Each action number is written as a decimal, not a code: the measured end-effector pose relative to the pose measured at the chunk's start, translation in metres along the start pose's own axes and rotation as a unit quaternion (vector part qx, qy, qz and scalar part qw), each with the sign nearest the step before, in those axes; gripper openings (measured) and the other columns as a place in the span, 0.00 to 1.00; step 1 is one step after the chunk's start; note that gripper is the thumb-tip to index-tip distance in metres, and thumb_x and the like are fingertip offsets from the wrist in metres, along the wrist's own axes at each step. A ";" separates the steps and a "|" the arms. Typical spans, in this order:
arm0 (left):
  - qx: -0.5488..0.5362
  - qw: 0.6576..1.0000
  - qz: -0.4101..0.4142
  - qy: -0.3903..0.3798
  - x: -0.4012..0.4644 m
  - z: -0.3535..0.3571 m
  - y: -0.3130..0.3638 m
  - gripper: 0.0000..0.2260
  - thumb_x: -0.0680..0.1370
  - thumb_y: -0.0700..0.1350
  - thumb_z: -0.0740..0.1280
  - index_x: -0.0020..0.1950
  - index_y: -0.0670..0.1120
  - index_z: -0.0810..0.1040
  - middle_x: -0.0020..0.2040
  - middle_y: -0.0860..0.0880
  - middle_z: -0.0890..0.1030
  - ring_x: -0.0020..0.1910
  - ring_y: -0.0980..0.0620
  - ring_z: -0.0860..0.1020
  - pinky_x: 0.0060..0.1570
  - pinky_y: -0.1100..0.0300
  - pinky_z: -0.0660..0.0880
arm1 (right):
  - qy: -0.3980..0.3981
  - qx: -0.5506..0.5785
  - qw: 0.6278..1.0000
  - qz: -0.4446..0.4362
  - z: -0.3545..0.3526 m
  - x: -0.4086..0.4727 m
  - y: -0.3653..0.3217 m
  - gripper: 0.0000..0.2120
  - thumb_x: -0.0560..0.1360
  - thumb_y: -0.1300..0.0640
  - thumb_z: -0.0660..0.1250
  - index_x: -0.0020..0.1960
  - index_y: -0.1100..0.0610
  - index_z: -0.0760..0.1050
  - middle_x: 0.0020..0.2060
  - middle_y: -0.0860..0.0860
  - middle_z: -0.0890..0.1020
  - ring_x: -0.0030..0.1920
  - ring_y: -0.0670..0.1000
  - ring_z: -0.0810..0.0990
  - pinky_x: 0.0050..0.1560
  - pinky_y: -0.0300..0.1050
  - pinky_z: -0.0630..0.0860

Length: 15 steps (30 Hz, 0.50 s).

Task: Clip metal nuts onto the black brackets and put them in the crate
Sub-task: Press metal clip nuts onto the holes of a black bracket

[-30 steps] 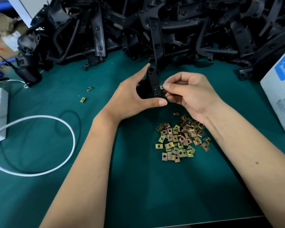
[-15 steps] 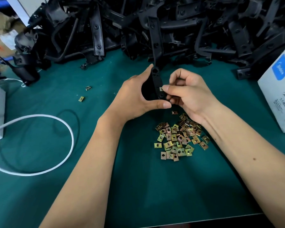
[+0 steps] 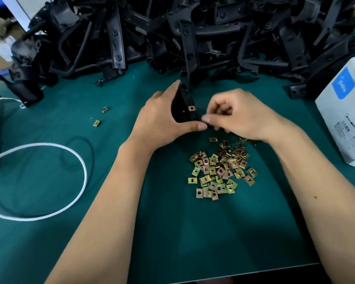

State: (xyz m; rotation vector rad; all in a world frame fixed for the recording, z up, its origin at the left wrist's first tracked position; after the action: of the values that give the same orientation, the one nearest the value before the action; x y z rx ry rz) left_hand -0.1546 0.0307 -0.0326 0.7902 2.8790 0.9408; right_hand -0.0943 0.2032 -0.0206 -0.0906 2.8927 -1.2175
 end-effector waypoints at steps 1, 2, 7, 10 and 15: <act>-0.005 1.000 -0.011 0.015 0.000 -0.003 -0.004 0.54 0.62 0.74 0.75 0.82 0.54 0.60 0.71 0.47 0.75 0.71 0.46 0.71 0.68 0.54 0.69 | -0.047 -0.032 0.998 -0.005 0.001 -0.003 0.001 0.07 0.72 0.48 0.78 0.43 0.48 0.82 0.35 0.45 0.84 0.31 0.41 0.78 0.37 0.37 0.74; -0.009 0.999 -0.019 0.030 0.001 -0.006 -0.008 0.54 0.63 0.74 0.75 0.82 0.53 0.60 0.71 0.47 0.75 0.71 0.47 0.71 0.67 0.55 0.68 | -0.094 -0.044 0.995 -0.008 0.003 -0.006 0.001 0.07 0.70 0.48 0.80 0.43 0.47 0.83 0.35 0.44 0.84 0.31 0.40 0.76 0.36 0.34 0.72; -0.055 0.998 -0.003 0.043 -0.001 -0.012 -0.007 0.54 0.63 0.74 0.74 0.82 0.51 0.61 0.73 0.51 0.74 0.74 0.51 0.70 0.71 0.57 0.67 | -0.127 -0.082 0.988 -0.029 0.009 -0.008 -0.003 0.07 0.71 0.55 0.81 0.43 0.45 0.84 0.35 0.45 0.83 0.30 0.40 0.74 0.33 0.32 0.70; -0.073 0.997 0.015 0.034 -0.005 -0.013 -0.002 0.55 0.62 0.74 0.74 0.83 0.53 0.60 0.77 0.52 0.71 0.76 0.54 0.66 0.68 0.64 0.61 | -0.086 -0.141 0.985 -0.045 0.008 -0.005 -0.005 0.04 0.75 0.55 0.77 0.45 0.48 0.83 0.37 0.44 0.83 0.37 0.41 0.78 0.36 0.31 0.69; -0.078 0.996 0.045 0.021 -0.006 -0.010 0.006 0.50 0.64 0.68 0.78 0.81 0.54 0.63 0.74 0.55 0.73 0.74 0.55 0.68 0.66 0.69 0.61 | 0.063 -0.064 0.996 -0.021 -0.007 0.002 0.002 0.03 0.81 0.59 0.69 0.51 0.52 0.81 0.38 0.45 0.83 0.37 0.43 0.82 0.39 0.33 0.73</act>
State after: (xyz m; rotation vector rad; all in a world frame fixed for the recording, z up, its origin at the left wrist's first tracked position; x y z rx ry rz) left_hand -0.1480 0.0259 -0.0218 0.9019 2.7811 1.1874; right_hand -0.0963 0.2093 -0.0169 -0.0780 3.0909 -1.0803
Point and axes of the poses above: each hand's wrist, its own x-axis towards the middle knuckle, its own z-axis out of the palm, y = z × x, the point moved 7 cm from there along x, towards the middle knuckle
